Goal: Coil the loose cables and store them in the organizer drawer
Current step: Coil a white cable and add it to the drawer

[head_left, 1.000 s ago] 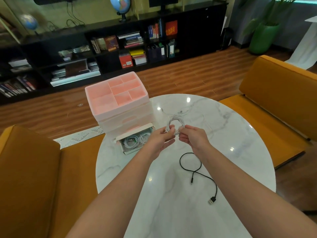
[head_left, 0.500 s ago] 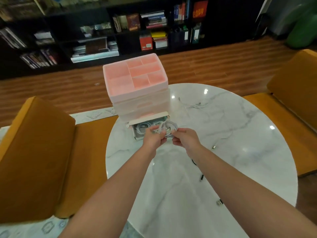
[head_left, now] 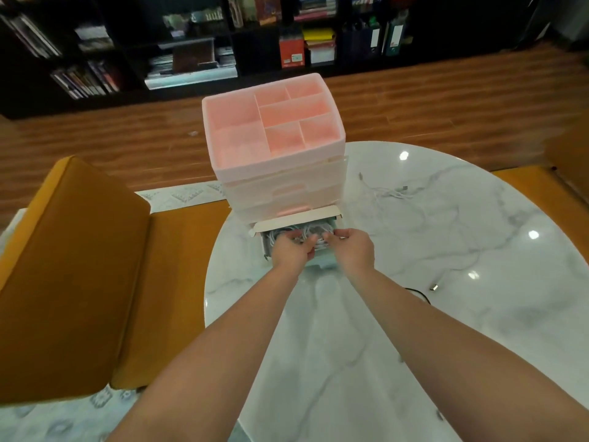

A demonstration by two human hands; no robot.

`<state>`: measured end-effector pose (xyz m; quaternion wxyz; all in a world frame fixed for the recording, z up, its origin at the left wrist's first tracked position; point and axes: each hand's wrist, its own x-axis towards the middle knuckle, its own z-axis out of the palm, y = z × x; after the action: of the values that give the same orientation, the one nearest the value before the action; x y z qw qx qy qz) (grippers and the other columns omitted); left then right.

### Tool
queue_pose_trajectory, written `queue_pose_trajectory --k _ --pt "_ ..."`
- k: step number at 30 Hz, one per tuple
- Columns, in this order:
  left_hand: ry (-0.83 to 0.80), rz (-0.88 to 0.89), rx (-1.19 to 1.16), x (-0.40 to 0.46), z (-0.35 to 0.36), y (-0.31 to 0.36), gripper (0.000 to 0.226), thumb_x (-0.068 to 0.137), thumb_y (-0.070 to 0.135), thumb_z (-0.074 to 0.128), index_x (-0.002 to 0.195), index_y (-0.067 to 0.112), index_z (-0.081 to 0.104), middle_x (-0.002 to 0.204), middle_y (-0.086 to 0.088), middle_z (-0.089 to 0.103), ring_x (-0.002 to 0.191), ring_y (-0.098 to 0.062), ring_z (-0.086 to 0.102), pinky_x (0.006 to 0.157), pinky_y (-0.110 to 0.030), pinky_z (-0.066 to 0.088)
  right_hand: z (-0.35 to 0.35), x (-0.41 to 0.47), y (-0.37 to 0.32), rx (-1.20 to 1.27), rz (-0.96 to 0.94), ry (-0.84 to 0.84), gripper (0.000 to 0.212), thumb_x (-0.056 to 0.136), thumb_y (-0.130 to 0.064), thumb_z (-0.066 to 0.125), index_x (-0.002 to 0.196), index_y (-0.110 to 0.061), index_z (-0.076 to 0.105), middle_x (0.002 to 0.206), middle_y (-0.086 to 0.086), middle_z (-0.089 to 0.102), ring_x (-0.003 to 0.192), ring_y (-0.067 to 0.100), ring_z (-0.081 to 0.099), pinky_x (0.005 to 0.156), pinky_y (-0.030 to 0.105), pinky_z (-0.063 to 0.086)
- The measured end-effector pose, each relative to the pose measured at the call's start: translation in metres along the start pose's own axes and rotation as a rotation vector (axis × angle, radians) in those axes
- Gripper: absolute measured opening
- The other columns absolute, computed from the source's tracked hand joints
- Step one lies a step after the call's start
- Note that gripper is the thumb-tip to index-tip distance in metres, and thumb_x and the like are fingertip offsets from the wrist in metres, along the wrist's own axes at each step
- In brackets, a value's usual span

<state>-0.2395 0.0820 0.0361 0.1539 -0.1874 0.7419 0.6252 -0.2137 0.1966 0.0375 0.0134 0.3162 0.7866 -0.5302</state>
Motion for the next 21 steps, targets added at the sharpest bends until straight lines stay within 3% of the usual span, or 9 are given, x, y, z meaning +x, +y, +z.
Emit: queue_pose_trajectory --k 2,4,6,10,13,18,21 --pt "0.021 0.058 0.112 0.011 0.003 0.001 0.033 0.084 0.023 0.076 0.105 0.002 0.064 0.086 -0.007 0.07 0.076 -0.027 0.071 0.085 -0.045 0.057 0.004 0.007 0.001 -0.07 -0.03 0.012 0.033 0.089 -0.041 0.064 0.111 -0.017 0.071 0.105 0.005 0.073 0.093 0.025 0.065 0.075 0.029 0.046" --pt "0.042 0.108 0.32 0.019 0.006 0.002 0.032 0.086 0.033 0.073 0.093 0.003 0.067 0.082 -0.009 0.071 0.079 -0.03 0.07 0.078 -0.038 0.056 0.009 0.012 0.0 -0.213 -0.077 0.048 0.027 0.09 -0.039 0.06 0.108 -0.022 0.072 0.101 0.004 0.073 0.097 0.028 0.064 0.084 0.034 0.045" --pt "0.065 0.142 0.518 0.02 0.007 0.005 0.039 0.089 0.041 0.066 0.093 0.002 0.068 0.082 -0.009 0.068 0.081 -0.031 0.065 0.069 -0.032 0.047 0.013 0.015 -0.001 -0.381 -0.161 0.097 0.022 0.091 -0.036 0.056 0.101 -0.026 0.072 0.092 0.003 0.072 0.094 0.028 0.061 0.081 0.035 0.037" --pt "0.119 0.119 0.724 0.023 0.013 0.004 0.048 0.09 0.05 0.06 0.104 0.004 0.067 0.097 -0.013 0.07 0.09 -0.033 0.065 0.07 -0.036 0.048 0.014 0.022 0.003 -0.535 -0.261 0.131 0.022 0.094 -0.022 0.049 0.096 -0.027 0.071 0.078 0.003 0.067 0.094 0.029 0.055 0.072 0.033 0.024" --pt "0.139 0.132 0.86 0.024 0.015 0.0 0.048 0.092 0.053 0.056 0.104 0.008 0.067 0.099 -0.011 0.07 0.091 -0.032 0.065 0.067 -0.034 0.047 0.013 0.025 0.005 -0.661 -0.315 0.114 0.03 0.094 -0.012 0.044 0.102 -0.025 0.069 0.067 -0.003 0.049 0.096 0.027 0.048 0.073 0.031 0.02" --pt "0.169 0.162 1.026 0.023 0.014 0.0 0.037 0.093 0.048 0.057 0.102 0.013 0.065 0.1 -0.009 0.07 0.092 -0.029 0.065 0.065 -0.031 0.043 0.016 0.029 0.013 -0.771 -0.384 0.152 0.031 0.095 -0.01 0.046 0.1 -0.024 0.072 0.085 -0.002 0.065 0.096 0.023 0.042 0.072 0.029 0.018" --pt "0.174 0.195 1.125 0.025 0.015 0.001 0.031 0.093 0.043 0.058 0.107 0.015 0.064 0.104 -0.007 0.069 0.095 -0.027 0.065 0.066 -0.03 0.045 0.015 0.028 0.015 -0.793 -0.392 0.178 0.029 0.095 -0.013 0.047 0.098 -0.026 0.072 0.085 -0.003 0.066 0.092 0.022 0.043 0.072 0.029 0.02"
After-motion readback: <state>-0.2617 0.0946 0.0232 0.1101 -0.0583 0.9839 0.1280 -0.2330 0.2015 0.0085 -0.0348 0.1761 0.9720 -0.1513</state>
